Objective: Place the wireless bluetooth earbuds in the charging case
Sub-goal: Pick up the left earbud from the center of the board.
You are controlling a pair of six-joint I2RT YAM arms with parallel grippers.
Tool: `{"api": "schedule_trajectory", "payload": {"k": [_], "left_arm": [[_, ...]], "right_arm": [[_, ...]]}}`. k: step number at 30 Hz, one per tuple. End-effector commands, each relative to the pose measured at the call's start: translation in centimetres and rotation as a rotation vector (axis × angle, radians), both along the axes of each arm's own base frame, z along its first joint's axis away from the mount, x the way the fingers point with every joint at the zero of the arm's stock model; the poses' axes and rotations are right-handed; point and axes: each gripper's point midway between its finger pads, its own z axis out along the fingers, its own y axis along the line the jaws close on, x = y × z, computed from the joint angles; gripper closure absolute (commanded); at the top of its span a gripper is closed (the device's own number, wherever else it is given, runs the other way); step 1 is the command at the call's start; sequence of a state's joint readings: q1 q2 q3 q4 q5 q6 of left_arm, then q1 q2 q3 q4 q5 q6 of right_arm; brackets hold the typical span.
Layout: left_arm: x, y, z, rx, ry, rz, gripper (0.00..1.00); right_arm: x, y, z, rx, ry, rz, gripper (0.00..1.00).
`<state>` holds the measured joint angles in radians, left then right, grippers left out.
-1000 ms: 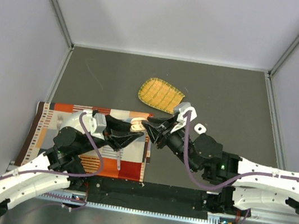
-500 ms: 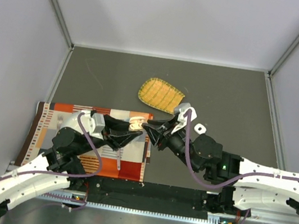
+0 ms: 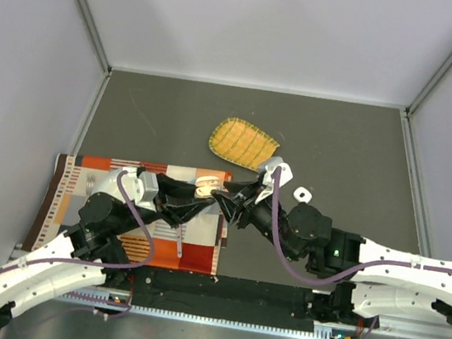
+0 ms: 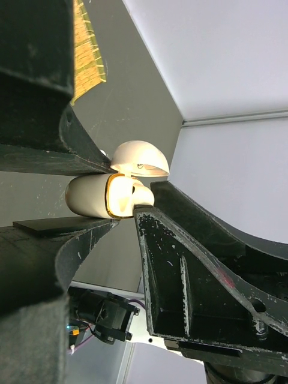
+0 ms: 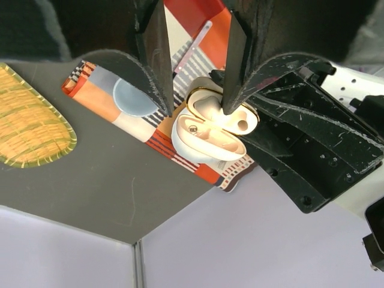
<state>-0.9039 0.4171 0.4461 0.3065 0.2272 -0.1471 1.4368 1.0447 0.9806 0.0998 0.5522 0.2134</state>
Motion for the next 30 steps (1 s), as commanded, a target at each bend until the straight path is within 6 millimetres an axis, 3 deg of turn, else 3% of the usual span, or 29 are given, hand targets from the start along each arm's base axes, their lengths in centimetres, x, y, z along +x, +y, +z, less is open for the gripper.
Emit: {"api": "schedule_trajectory", "payload": {"k": [1, 5, 8, 13, 14, 16, 17, 19, 21, 23, 24, 25, 27, 28, 30], "left_arm": [[-0.6, 0.3, 2.3, -0.059, -0.065, -0.015, 1.00], [-0.4, 0.5, 2.1, -0.057, -0.060, 0.002, 1.00], [-0.3, 0.7, 1.9, -0.054, -0.056, 0.013, 1.00], [-0.2, 0.9, 1.6, -0.041, -0.058, 0.028, 1.00], [-0.1, 0.9, 1.5, -0.036, -0.056, 0.032, 1.00], [-0.1, 1.0, 1.5, -0.029, -0.053, 0.033, 1.00], [-0.1, 1.1, 1.5, -0.031, -0.053, 0.037, 1.00], [-0.2, 1.3, 1.6, -0.029, -0.053, 0.040, 1.00], [-0.3, 1.7, 1.7, -0.031, -0.050, 0.049, 1.00], [-0.5, 2.3, 1.9, -0.042, -0.054, 0.061, 1.00], [-0.5, 2.5, 1.9, -0.043, -0.053, 0.070, 1.00], [-0.5, 2.7, 1.6, -0.034, -0.047, 0.075, 1.00], [-0.7, 3.4, 1.9, -0.047, -0.054, 0.090, 1.00], [-0.6, 3.5, 1.5, -0.036, -0.044, 0.100, 1.00], [-0.7, 4.1, 1.6, -0.043, -0.047, 0.113, 1.00]], "right_arm": [[0.1, -0.1, 2.9, 0.046, -0.054, 0.011, 0.60], [-0.4, -2.2, 6.3, 0.189, -0.079, 0.018, 0.56], [0.0, -4.5, 7.4, 0.270, -0.086, -0.029, 0.41], [1.7, -6.9, 6.3, 0.248, -0.004, -0.167, 0.21], [3.2, -7.5, 3.7, 0.148, 0.036, -0.238, 0.19], [4.5, -8.4, 2.7, 0.143, 0.173, -0.323, 0.14], [6.0, -10.2, 0.1, 0.046, 0.215, -0.420, 0.14], [7.1, -10.9, -1.7, 0.072, 0.325, -0.499, 0.13], [8.3, -12.3, -5.1, 0.046, 0.415, -0.562, 0.11], [8.2, -11.5, -7.8, 0.068, 0.558, -0.509, 0.11], [9.5, -12.5, -10.4, 0.054, 0.627, -0.563, 0.11], [9.6, -12.2, -11.8, 0.064, 0.695, -0.565, 0.11], [9.4, -11.6, -13.8, 0.016, 0.765, -0.540, 0.12], [9.4, -11.4, -15.8, -0.051, 0.805, -0.562, 0.12], [9.4, -10.9, -17.0, -0.089, 0.845, -0.574, 0.12]]}}
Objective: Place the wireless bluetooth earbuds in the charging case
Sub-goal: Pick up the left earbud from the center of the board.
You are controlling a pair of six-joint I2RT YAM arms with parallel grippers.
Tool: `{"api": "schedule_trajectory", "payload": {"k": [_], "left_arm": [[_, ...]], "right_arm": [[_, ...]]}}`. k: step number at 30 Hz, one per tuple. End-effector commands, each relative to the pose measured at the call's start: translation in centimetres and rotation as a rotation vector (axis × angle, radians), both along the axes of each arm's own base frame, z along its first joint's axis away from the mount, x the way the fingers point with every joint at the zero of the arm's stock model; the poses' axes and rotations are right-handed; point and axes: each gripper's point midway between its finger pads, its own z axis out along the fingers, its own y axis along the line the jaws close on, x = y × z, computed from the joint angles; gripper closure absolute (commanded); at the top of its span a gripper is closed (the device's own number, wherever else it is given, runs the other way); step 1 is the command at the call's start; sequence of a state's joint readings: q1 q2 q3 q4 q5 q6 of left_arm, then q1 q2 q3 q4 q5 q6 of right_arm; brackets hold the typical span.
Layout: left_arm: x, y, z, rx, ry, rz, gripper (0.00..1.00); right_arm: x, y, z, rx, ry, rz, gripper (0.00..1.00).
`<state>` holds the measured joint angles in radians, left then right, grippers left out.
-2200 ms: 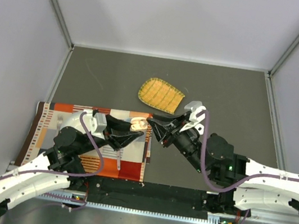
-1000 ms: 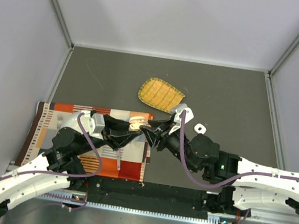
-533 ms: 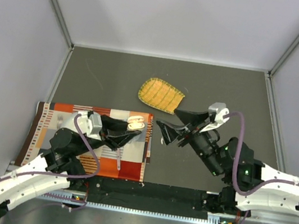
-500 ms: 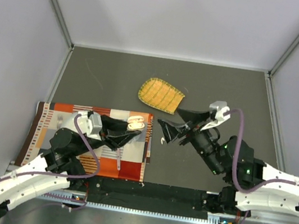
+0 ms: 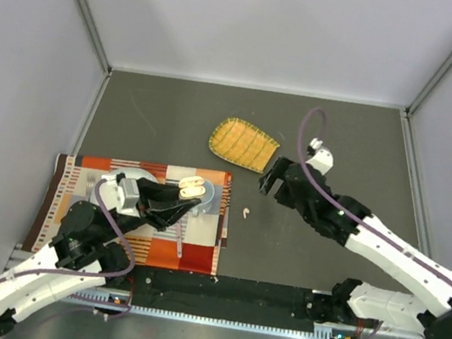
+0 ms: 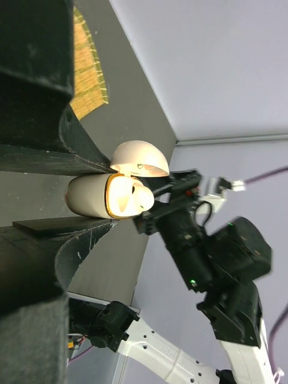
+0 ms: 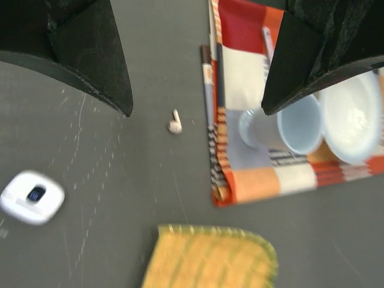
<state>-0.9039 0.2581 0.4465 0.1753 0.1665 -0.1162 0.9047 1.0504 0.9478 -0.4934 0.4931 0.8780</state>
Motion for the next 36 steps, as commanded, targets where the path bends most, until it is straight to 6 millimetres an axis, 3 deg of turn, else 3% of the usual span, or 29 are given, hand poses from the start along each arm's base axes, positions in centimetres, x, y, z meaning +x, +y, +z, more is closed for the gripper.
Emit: {"api": "schedule_trajectory", "payload": {"k": [1, 5, 9, 14, 19, 20, 29, 36], "left_arm": [[0.1, 1.6, 0.9, -0.021, -0.018, 0.059, 1.00], [0.0, 2.1, 0.7, -0.019, -0.013, 0.071, 1.00], [-0.1, 2.2, 0.5, -0.016, 0.003, 0.072, 1.00], [-0.2, 2.5, 0.3, -0.021, 0.014, 0.072, 1.00], [-0.1, 2.5, 0.1, -0.016, 0.011, 0.083, 1.00], [-0.1, 2.5, 0.0, -0.011, 0.009, 0.083, 1.00], [0.0, 2.8, -0.1, -0.004, 0.011, 0.099, 1.00], [-0.1, 3.1, 0.0, -0.008, 0.007, 0.104, 1.00]], "right_arm": [[-1.7, 2.1, -4.9, -0.009, 0.238, 0.033, 0.12], [-1.8, 3.7, -6.8, -0.029, 0.329, 0.047, 0.13], [-1.4, 3.2, -8.2, -0.030, 0.380, -0.060, 0.13], [-0.8, 4.6, -7.9, -0.143, 0.365, 0.069, 0.13], [-0.6, 3.7, -9.1, -0.217, 0.392, 0.020, 0.12], [-0.9, 3.5, -9.6, -0.214, 0.405, 0.011, 0.01], [-1.5, 6.6, -11.1, -0.141, 0.451, 0.131, 0.01], [-1.4, 7.5, -12.7, -0.149, 0.509, 0.114, 0.17]]}}
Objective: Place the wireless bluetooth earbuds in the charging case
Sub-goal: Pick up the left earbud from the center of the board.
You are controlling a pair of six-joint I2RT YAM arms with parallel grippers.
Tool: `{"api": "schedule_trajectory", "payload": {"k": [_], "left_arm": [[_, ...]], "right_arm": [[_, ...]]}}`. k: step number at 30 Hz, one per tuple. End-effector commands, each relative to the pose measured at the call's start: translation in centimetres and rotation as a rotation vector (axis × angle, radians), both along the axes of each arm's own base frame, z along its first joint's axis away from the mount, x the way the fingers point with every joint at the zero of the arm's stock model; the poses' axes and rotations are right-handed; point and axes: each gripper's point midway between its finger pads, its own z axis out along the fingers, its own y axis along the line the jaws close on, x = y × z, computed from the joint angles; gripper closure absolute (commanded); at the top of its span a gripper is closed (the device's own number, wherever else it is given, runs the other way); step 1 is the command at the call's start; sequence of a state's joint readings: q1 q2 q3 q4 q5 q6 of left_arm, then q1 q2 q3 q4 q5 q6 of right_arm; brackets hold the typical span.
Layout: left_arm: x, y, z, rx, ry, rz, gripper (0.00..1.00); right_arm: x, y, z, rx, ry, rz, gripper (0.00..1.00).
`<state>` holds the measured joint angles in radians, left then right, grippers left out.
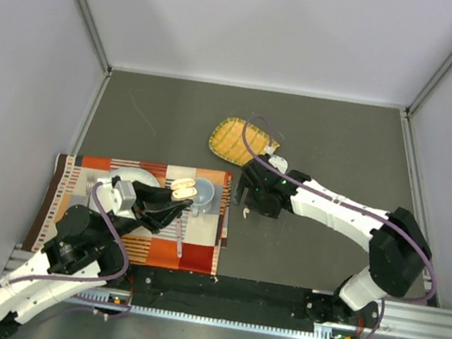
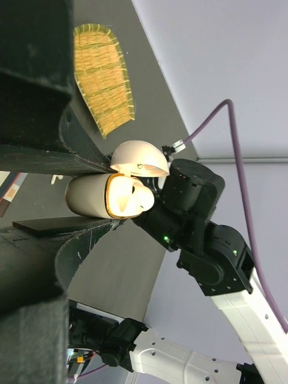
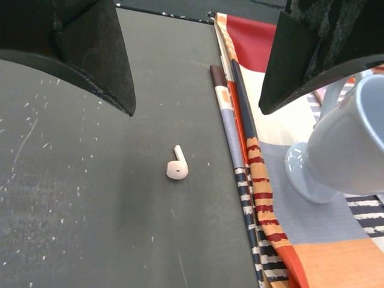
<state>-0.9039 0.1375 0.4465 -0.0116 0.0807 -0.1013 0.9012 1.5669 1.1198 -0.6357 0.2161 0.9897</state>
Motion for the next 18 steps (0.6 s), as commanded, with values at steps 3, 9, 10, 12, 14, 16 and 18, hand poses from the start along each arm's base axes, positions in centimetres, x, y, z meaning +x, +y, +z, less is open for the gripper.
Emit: {"api": "schedule_trajectory", "payload": {"k": [3, 9, 10, 12, 14, 16, 18], "left_arm": [[-0.3, 1.1, 1.8, -0.052, -0.047, 0.026, 1.00], [0.1, 1.7, 1.6, -0.065, -0.043, 0.059, 1.00], [0.0, 1.7, 1.7, -0.067, -0.045, 0.059, 1.00], [0.0, 1.8, 1.7, -0.070, -0.046, 0.062, 1.00], [0.2, 1.8, 1.0, -0.051, -0.029, 0.066, 1.00], [0.1, 1.8, 1.0, -0.052, -0.027, 0.066, 1.00], [0.1, 1.8, 0.9, -0.052, -0.027, 0.067, 1.00]], "right_arm": [[0.1, 1.3, -0.8, 0.008, 0.035, -0.008, 0.21], [0.2, 0.8, -1.9, -0.035, 0.042, -0.034, 0.33], [0.5, 0.8, -1.9, -0.040, 0.035, -0.038, 0.39], [0.7, 1.1, -2.2, -0.052, 0.036, -0.035, 0.43], [1.0, 1.5, -2.3, -0.054, 0.036, -0.029, 0.45], [1.3, 1.6, -2.8, -0.068, 0.040, -0.030, 0.46], [1.4, 1.5, -3.2, -0.085, 0.039, -0.033, 0.48]]}}
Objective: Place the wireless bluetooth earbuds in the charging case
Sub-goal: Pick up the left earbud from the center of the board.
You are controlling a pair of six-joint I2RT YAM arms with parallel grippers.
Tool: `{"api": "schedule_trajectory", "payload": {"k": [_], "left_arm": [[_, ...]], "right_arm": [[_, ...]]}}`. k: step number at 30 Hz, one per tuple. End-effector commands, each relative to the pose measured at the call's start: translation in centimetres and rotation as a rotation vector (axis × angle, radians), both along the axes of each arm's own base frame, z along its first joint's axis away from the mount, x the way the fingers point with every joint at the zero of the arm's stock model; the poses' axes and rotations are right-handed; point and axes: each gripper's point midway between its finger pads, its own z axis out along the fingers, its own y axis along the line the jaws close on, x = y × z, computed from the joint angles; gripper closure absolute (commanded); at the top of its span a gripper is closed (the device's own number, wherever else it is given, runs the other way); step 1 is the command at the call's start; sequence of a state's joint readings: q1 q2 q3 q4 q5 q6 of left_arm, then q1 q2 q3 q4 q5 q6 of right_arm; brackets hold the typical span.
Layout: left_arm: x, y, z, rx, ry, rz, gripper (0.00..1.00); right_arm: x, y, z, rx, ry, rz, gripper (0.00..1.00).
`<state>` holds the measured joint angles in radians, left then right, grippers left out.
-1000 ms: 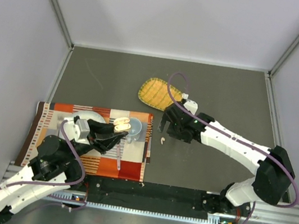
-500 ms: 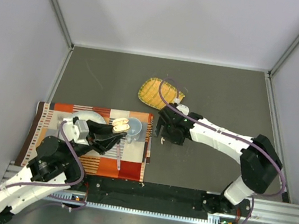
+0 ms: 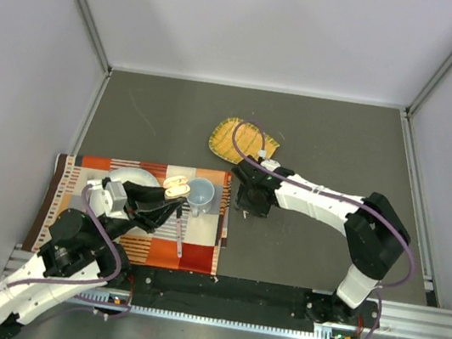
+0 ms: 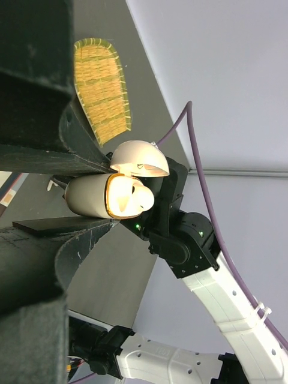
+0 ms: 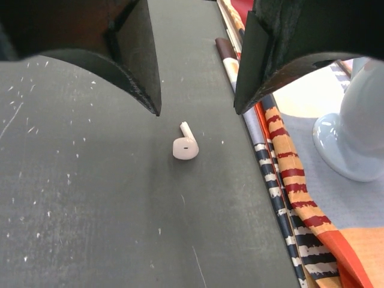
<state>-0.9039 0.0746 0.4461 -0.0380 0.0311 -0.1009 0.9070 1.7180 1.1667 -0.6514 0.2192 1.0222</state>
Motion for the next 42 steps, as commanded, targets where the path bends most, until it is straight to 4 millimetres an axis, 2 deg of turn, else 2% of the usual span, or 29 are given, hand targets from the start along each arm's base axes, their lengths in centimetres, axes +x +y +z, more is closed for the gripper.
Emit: {"api": "schedule_trajectory", "payload": {"k": [1, 8, 18, 42], "left_arm": [[0.1, 0.4, 0.4, -0.014, -0.016, 0.020, 1.00], [0.2, 0.4, 0.0, -0.003, -0.010, 0.022, 1.00], [0.1, 0.5, 0.0, -0.004, -0.002, 0.022, 1.00], [0.3, 0.2, -0.2, -0.002, 0.012, 0.017, 1.00]], "right_arm": [[1.3, 0.9, 0.1, -0.016, -0.034, -0.006, 0.52], [1.7, 0.6, -0.7, -0.054, -0.043, -0.009, 0.53], [2.7, 1.2, -1.3, -0.086, -0.056, 0.028, 0.55], [2.5, 0.1, -3.6, -0.161, -0.036, 0.066, 0.64]]}}
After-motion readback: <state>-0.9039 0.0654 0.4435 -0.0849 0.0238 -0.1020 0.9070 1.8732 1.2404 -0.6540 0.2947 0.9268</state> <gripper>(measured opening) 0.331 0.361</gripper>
